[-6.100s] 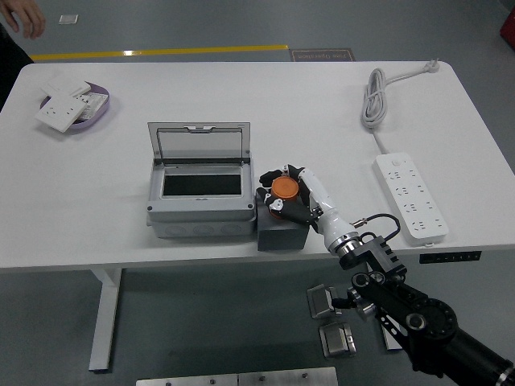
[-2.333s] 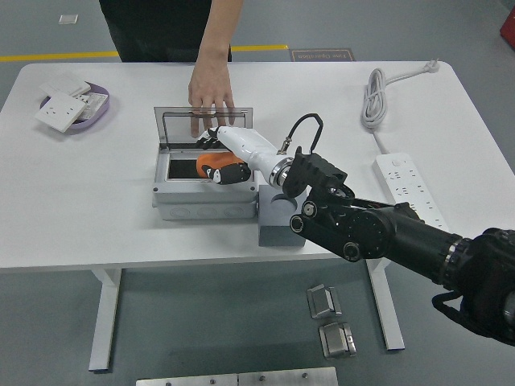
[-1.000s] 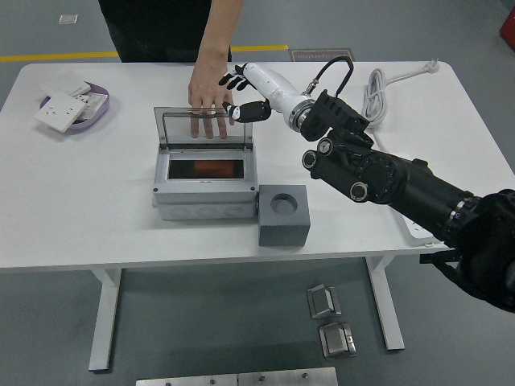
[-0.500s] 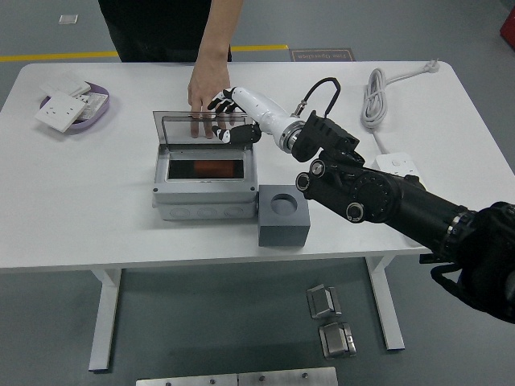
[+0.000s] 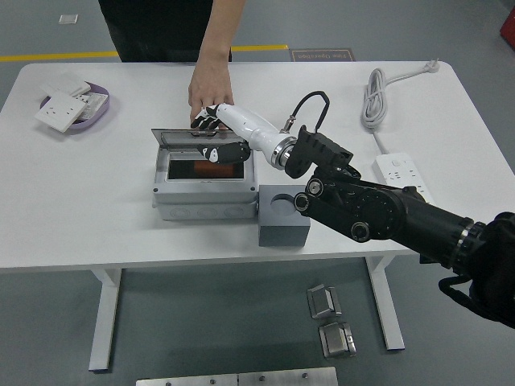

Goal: Pick up the cylinder from the cube,place it in the box,flap close box

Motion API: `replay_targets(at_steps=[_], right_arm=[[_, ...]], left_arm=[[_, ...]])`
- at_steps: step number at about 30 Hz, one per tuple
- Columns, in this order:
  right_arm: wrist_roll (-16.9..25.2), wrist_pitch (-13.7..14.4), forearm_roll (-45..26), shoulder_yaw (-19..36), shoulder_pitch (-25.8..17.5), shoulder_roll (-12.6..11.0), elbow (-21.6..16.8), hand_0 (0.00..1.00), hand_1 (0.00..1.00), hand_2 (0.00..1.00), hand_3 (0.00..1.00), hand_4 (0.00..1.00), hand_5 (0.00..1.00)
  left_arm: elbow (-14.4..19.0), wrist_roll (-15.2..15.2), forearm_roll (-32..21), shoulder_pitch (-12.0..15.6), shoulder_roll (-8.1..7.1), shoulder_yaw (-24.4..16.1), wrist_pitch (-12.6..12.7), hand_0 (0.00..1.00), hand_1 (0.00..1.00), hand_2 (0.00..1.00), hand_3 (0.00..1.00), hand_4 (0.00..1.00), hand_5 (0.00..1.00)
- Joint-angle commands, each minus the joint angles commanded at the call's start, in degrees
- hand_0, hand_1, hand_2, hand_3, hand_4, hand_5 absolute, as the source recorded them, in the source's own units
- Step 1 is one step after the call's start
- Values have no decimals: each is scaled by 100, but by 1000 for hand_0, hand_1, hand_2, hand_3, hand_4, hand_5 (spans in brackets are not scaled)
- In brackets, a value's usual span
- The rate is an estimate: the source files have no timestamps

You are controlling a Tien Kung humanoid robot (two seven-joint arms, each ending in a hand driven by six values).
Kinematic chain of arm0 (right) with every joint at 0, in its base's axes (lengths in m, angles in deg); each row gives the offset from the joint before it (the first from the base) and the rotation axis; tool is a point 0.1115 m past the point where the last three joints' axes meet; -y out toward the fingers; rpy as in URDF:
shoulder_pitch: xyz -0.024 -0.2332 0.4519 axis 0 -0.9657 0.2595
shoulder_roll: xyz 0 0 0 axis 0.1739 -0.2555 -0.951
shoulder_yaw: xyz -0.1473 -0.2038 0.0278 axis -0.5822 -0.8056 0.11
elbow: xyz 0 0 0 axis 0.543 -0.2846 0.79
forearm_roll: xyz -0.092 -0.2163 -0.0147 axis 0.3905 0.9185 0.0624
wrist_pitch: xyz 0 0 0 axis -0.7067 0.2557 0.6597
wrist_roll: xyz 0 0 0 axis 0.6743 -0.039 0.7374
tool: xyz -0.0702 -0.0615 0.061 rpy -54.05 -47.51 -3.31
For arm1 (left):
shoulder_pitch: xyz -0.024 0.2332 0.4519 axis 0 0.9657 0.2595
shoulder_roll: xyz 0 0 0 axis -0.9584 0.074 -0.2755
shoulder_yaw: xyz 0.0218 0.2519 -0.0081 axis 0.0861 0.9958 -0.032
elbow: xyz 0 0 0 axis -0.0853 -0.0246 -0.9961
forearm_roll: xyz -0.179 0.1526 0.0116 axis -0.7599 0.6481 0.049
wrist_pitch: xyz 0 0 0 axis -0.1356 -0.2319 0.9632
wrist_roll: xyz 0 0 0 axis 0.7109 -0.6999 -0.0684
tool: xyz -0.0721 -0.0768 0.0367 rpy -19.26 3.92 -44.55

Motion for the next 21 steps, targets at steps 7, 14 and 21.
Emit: replay_targets(at_steps=[7,14,21], right_arm=[[-51,-2,149,-24,-103,-174,-310,800,713,693,716,615,211],[-71,9,208,-56,-210,-312,-540,800,713,692,716,614,211],[-88,13,235,-4,-279,-398,-618,799,713,692,717,613,210]], left_arm=[[0,-2,-32,13,12,16,6,582,627,546,550,616,301],[0,-12,-61,25,24,29,11,582,627,546,550,615,301],[0,-19,-72,30,36,24,15,582,627,546,550,614,301]])
